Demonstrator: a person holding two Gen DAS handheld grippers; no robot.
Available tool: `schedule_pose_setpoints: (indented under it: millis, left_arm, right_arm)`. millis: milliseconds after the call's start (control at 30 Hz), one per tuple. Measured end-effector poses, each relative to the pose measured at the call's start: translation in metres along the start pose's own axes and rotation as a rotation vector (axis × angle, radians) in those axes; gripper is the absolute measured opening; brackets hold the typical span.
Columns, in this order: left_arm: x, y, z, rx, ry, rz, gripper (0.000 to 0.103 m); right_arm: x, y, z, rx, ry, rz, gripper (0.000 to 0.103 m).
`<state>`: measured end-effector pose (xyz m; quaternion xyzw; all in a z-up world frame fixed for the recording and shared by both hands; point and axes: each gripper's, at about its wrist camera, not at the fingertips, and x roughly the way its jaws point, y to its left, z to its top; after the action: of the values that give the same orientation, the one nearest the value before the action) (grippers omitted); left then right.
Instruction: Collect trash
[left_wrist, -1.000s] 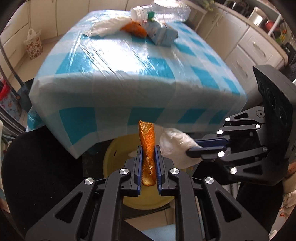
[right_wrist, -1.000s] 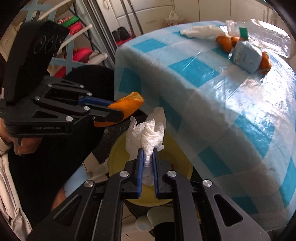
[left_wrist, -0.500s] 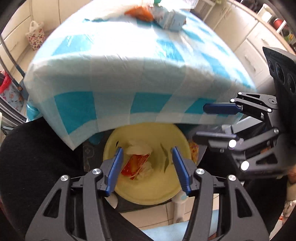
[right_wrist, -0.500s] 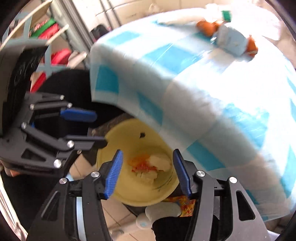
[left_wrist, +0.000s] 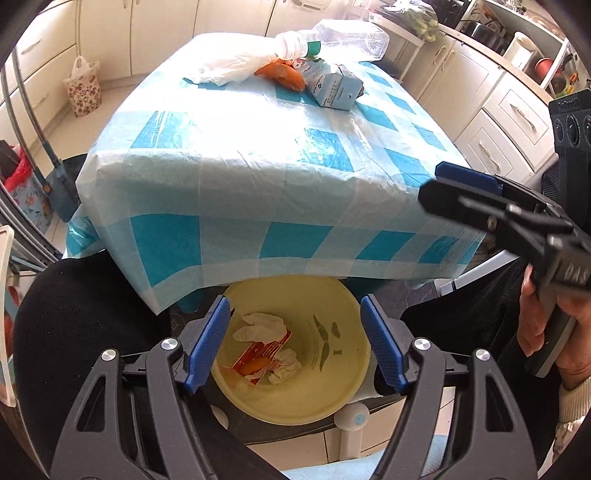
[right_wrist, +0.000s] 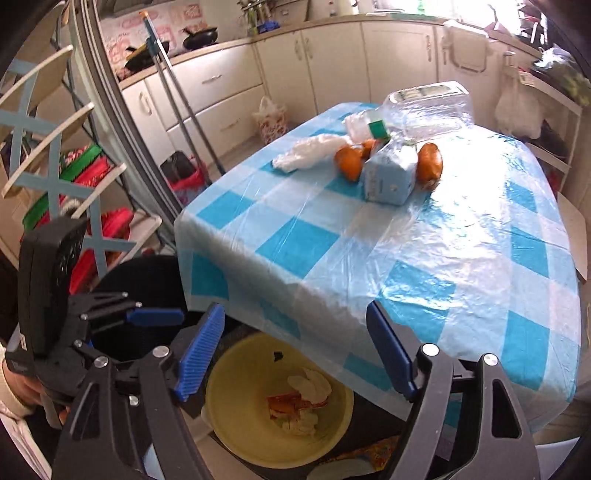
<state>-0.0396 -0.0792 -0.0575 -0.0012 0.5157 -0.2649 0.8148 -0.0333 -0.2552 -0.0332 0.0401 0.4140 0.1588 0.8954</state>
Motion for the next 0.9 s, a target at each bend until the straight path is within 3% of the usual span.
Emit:
schedule_pose_setpoints:
  millis: [300,900]
  left_arm:
    - [-0.003,0.005,-0.005,-0.010,-0.012,-0.012,0.070]
    - [-0.007,0.004,-0.004,-0.010,-0.022,-0.027,0.070]
  right_arm:
    - [-0.018,-0.022,0.005,0.101,-0.052,0.000,0.077]
    - [-0.021,-0.026,0.006,0.111,-0.061,0.000,0.077]
